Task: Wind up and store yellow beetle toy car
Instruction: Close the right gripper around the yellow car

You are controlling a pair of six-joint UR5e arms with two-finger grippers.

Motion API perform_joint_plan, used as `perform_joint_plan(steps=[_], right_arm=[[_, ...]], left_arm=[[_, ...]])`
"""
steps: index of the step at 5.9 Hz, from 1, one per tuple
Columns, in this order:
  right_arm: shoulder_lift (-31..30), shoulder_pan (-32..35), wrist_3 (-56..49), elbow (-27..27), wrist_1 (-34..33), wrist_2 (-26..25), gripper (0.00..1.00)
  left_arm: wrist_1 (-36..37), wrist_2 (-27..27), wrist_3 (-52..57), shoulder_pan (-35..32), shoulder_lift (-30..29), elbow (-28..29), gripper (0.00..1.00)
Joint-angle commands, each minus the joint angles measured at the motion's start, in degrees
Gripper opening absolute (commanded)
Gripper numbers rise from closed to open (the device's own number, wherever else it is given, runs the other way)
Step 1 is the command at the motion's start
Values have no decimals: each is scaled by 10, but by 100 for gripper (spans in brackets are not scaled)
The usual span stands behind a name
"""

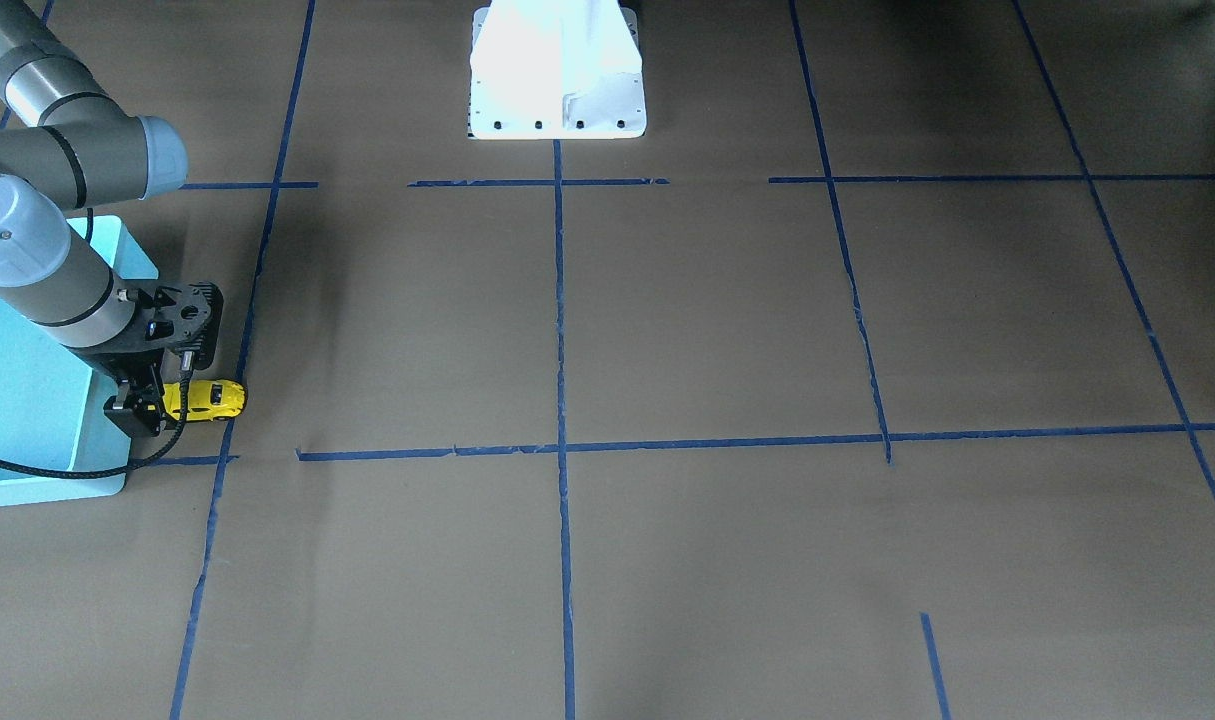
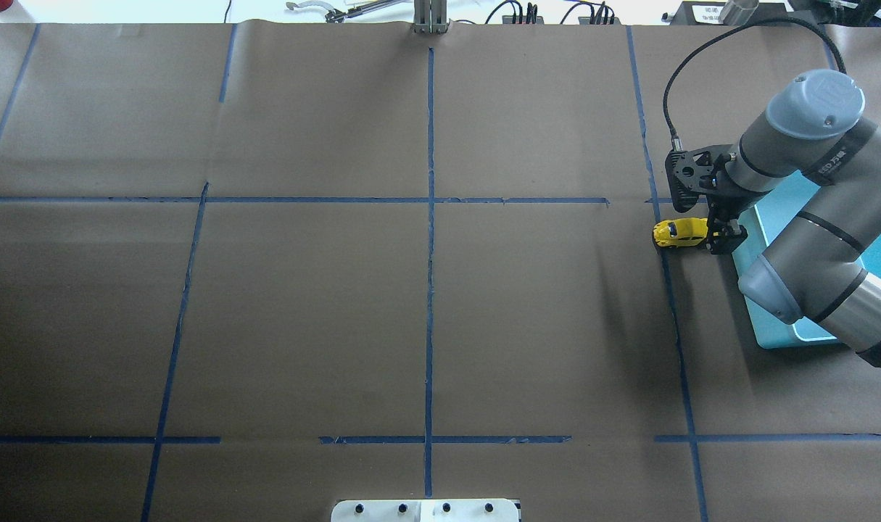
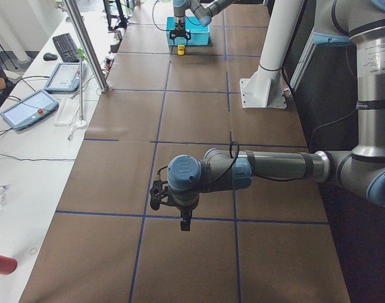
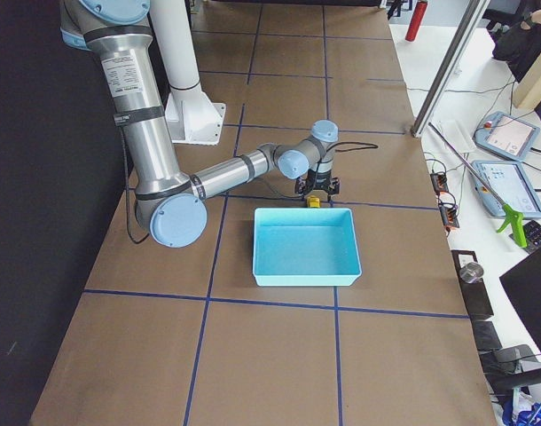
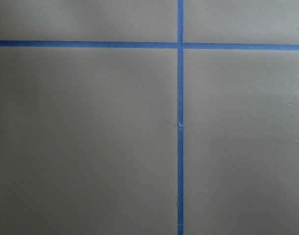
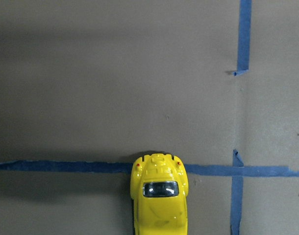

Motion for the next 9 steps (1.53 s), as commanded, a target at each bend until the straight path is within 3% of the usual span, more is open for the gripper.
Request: perform_joint_plan(steps=[1, 4, 5, 6, 7, 9], right_arm=[[3, -6, -2, -14, 0, -1, 100], [4, -13, 2, -50, 39, -1, 98], [4, -13, 2, -45, 40, 0, 28], [5, -14, 5, -38, 41, 0, 10], [19, -15, 1, -39, 34, 5, 2], [18, 0, 1, 1, -5, 34, 0]], left_arm=[[-1, -2, 0, 0, 0, -1, 100], [-1, 3, 2, 1, -1, 10, 100], [-1, 3, 3, 1, -1, 10, 100], [-1, 3, 1, 1, -1, 11, 100], [-1, 3, 1, 2, -1, 11, 100], [-1, 3, -2, 3, -1, 11, 100]])
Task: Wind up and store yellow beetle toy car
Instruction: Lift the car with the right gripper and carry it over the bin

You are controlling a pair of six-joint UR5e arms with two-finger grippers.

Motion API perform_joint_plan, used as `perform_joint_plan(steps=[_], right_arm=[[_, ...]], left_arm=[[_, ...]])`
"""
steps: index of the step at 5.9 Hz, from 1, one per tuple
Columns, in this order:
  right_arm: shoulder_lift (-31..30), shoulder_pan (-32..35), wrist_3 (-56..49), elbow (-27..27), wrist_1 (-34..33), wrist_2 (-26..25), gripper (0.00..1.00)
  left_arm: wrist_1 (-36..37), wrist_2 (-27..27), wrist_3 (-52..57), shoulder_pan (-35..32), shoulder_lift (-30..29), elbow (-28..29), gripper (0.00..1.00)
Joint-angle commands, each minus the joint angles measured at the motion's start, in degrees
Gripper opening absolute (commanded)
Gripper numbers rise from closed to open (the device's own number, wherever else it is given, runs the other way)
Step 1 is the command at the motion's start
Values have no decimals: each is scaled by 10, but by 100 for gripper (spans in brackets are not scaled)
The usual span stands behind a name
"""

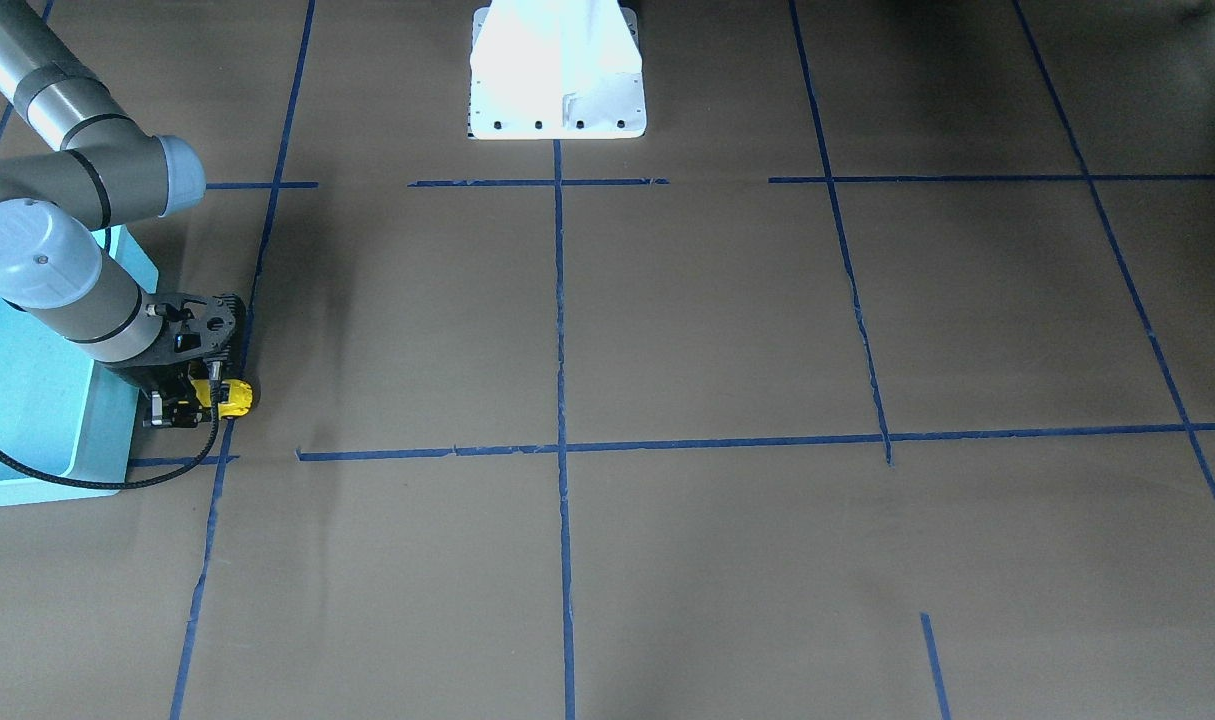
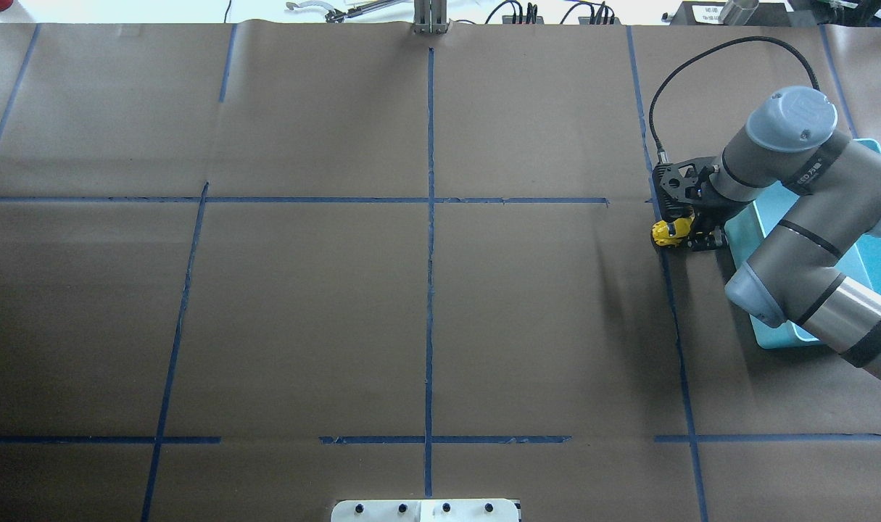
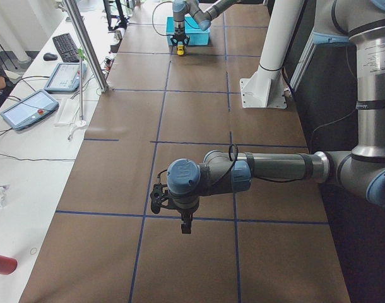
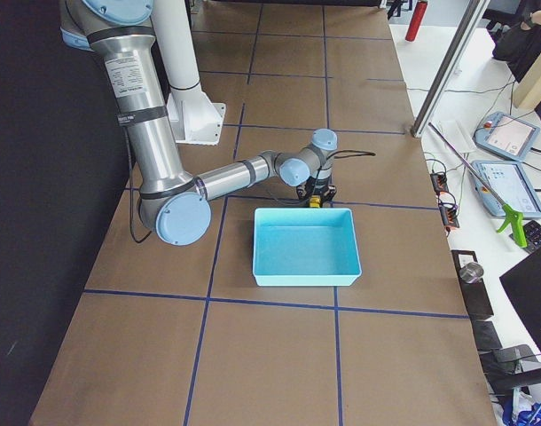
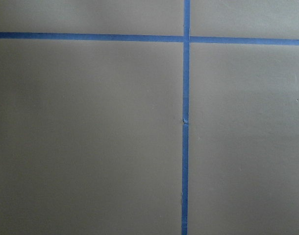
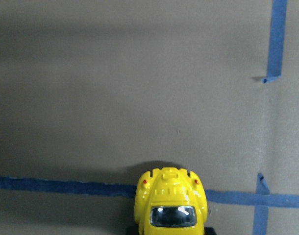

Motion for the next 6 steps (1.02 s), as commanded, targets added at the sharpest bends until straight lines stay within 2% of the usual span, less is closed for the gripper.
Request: perform_joint_plan(steps=[1, 3, 4, 6], right_arm=[[4, 19, 0, 81, -98, 21, 0], [5, 53, -19, 219, -257, 21, 0], [-24, 78, -95, 244, -284, 21, 0], [-119, 132, -186, 263, -272, 20, 0]], left_arm=[[-1, 0, 1, 1, 1, 10, 100], [-6, 0, 1, 2, 0, 16, 100], [-6, 0, 0, 2, 0, 15, 100], [-5, 2, 0, 11, -7, 16, 100]])
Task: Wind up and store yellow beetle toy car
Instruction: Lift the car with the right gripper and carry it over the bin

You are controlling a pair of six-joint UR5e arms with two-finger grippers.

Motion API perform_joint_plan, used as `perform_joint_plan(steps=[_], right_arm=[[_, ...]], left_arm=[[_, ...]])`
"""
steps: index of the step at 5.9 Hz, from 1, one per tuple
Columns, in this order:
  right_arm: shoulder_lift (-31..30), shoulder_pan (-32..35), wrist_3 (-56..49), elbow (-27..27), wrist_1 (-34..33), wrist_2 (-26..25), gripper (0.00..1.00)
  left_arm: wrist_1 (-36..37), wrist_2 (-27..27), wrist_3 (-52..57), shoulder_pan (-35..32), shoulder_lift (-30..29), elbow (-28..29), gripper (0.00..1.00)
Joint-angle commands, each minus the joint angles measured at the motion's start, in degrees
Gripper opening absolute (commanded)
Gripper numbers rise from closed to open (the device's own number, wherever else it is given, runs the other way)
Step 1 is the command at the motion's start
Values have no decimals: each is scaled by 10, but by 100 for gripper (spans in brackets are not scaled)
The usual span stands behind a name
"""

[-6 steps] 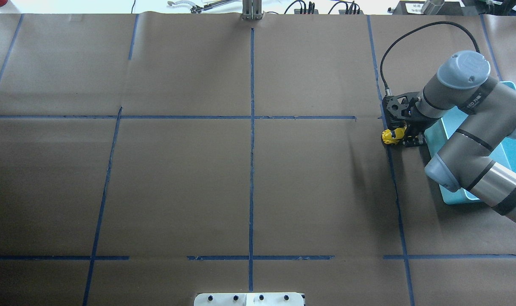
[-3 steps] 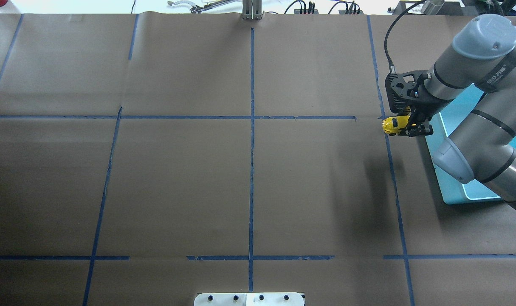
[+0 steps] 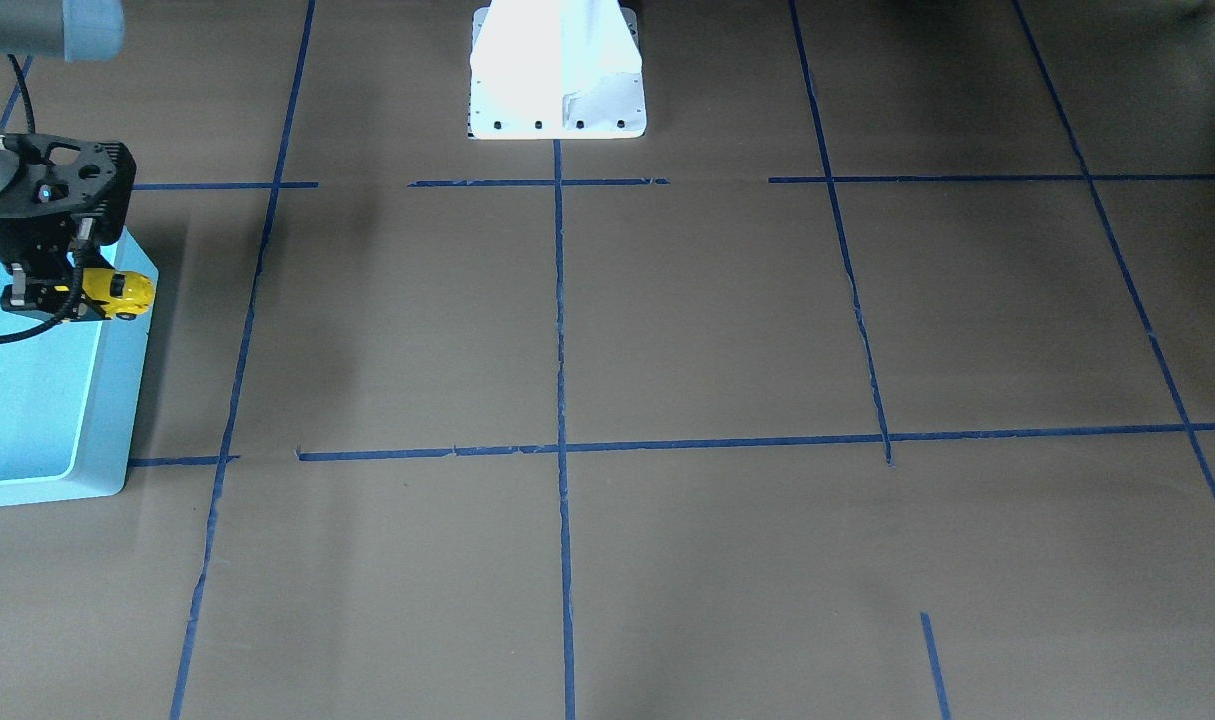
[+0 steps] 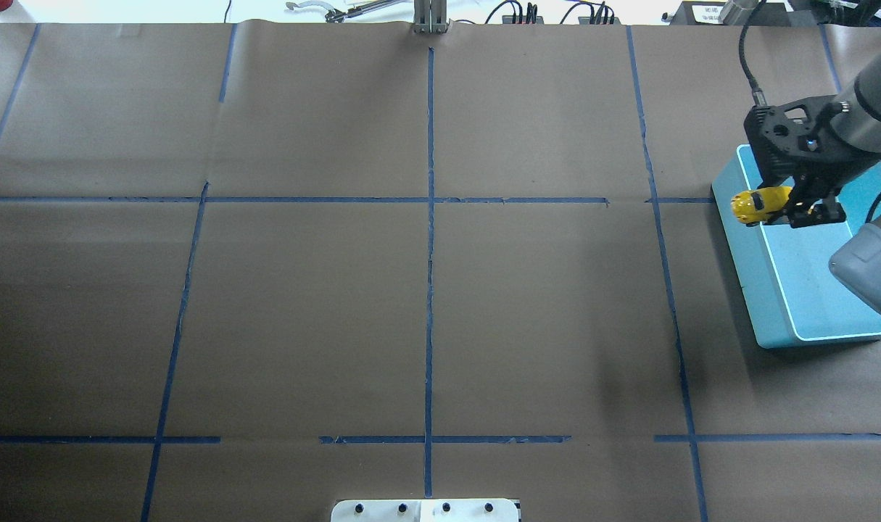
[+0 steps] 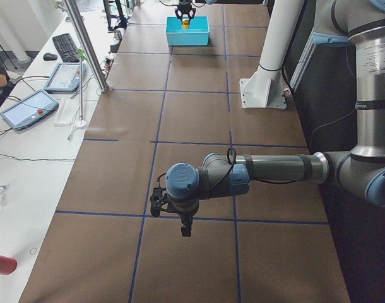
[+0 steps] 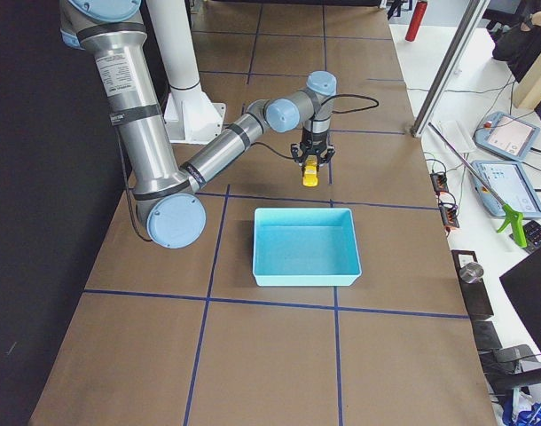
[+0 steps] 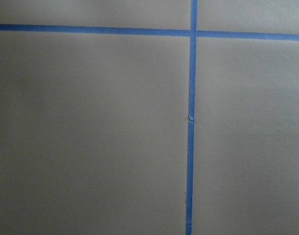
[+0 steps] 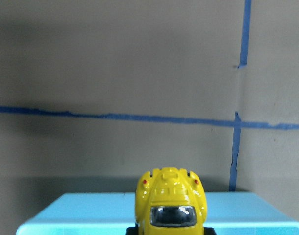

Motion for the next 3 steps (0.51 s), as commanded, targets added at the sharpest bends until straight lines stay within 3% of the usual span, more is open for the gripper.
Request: perform_joint_plan(steps=[1, 3], right_arm=[[-83, 42, -83, 6, 20, -2, 0], [-97, 41, -57, -66, 120, -2, 0]], left_arm=[[1, 1, 0, 14, -4, 6, 100], [0, 0, 0, 16, -6, 16, 100]])
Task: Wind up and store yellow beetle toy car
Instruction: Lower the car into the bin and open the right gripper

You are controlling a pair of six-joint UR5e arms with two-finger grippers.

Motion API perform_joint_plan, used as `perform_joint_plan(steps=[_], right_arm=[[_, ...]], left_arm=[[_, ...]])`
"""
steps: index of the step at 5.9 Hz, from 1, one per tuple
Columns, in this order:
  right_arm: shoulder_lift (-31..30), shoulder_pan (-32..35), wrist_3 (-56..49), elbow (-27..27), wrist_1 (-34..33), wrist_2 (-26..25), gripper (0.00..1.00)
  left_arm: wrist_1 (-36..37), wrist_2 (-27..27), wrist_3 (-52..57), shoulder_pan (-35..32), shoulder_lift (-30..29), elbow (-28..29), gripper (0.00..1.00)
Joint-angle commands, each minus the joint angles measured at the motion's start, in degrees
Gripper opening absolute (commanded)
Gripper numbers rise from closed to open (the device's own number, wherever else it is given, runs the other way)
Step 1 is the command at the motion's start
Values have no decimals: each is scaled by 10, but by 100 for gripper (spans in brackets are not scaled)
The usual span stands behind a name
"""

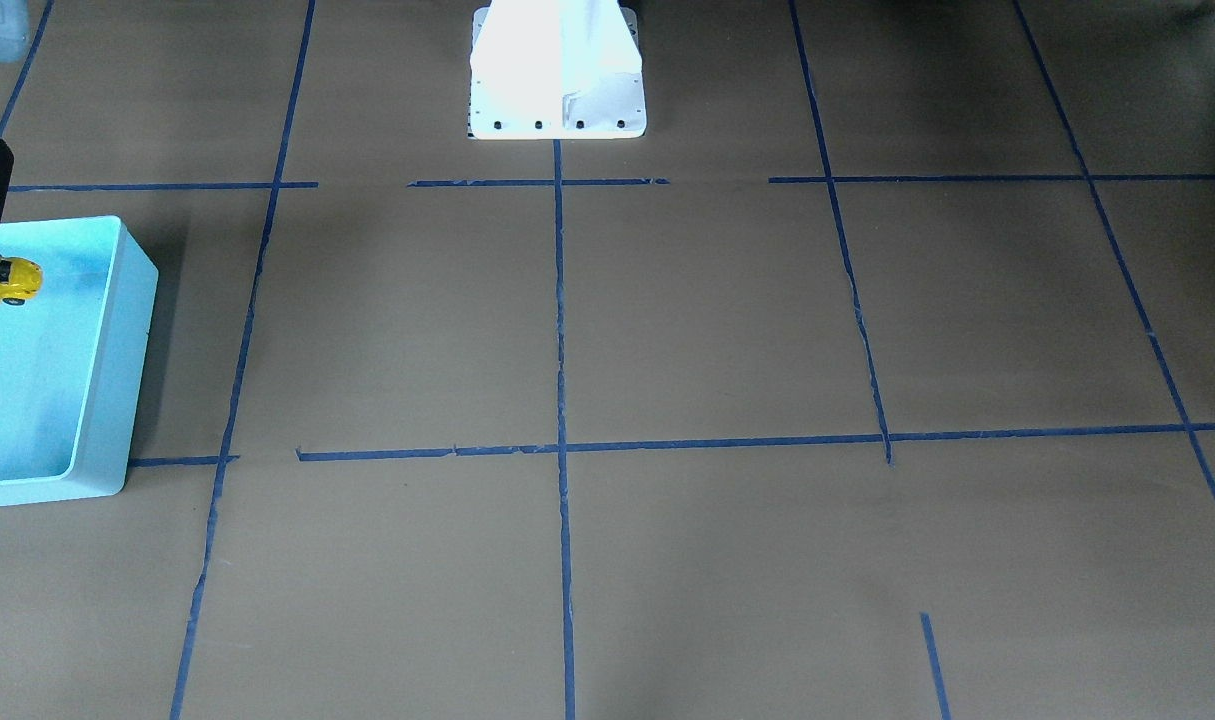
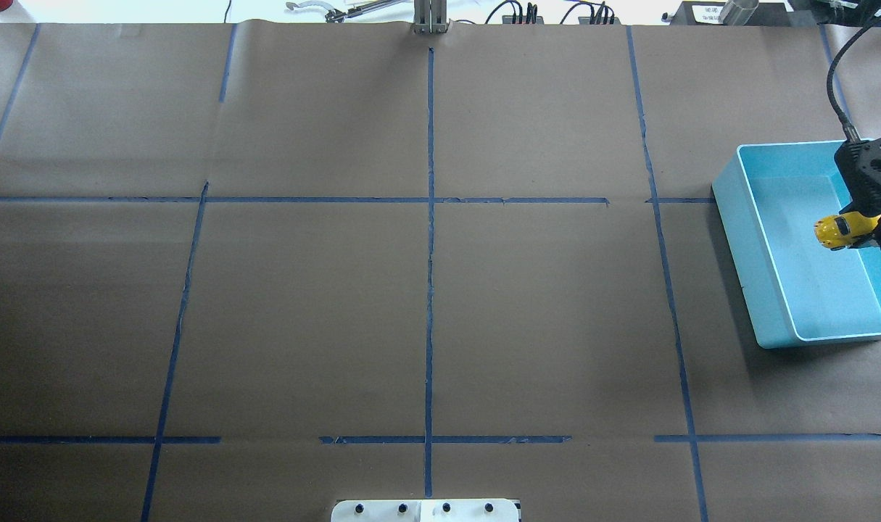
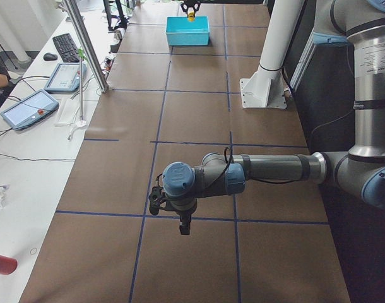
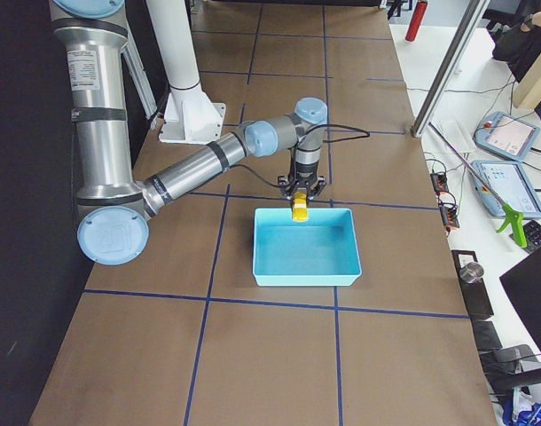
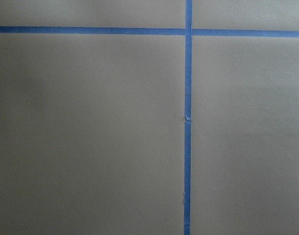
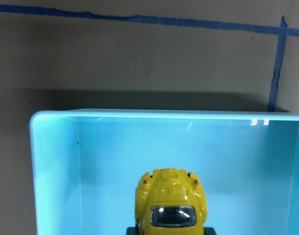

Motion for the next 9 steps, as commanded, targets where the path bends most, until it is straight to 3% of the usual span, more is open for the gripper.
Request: perform_joint_plan(steps=[1, 2, 4, 6, 8, 9], right_arm=[[-12, -4, 58, -82, 136, -1, 0], [-12, -7, 63, -120, 192, 1, 0], [-6, -55, 83, -141, 200, -3, 0], [-3, -68, 106, -193, 282, -2, 0], [4, -69, 108, -196, 282, -2, 0], [3, -68, 110, -196, 283, -2, 33]], left_arm=[[-1, 0, 1, 5, -5, 8, 100], [-1, 0, 1, 22, -6, 8, 100], [-1, -1, 1, 25, -18, 15, 100], [1, -1, -2, 25, -63, 62, 100], [1, -3, -1, 25, -72, 68, 100], [3, -2, -1, 25, -79, 69, 100]])
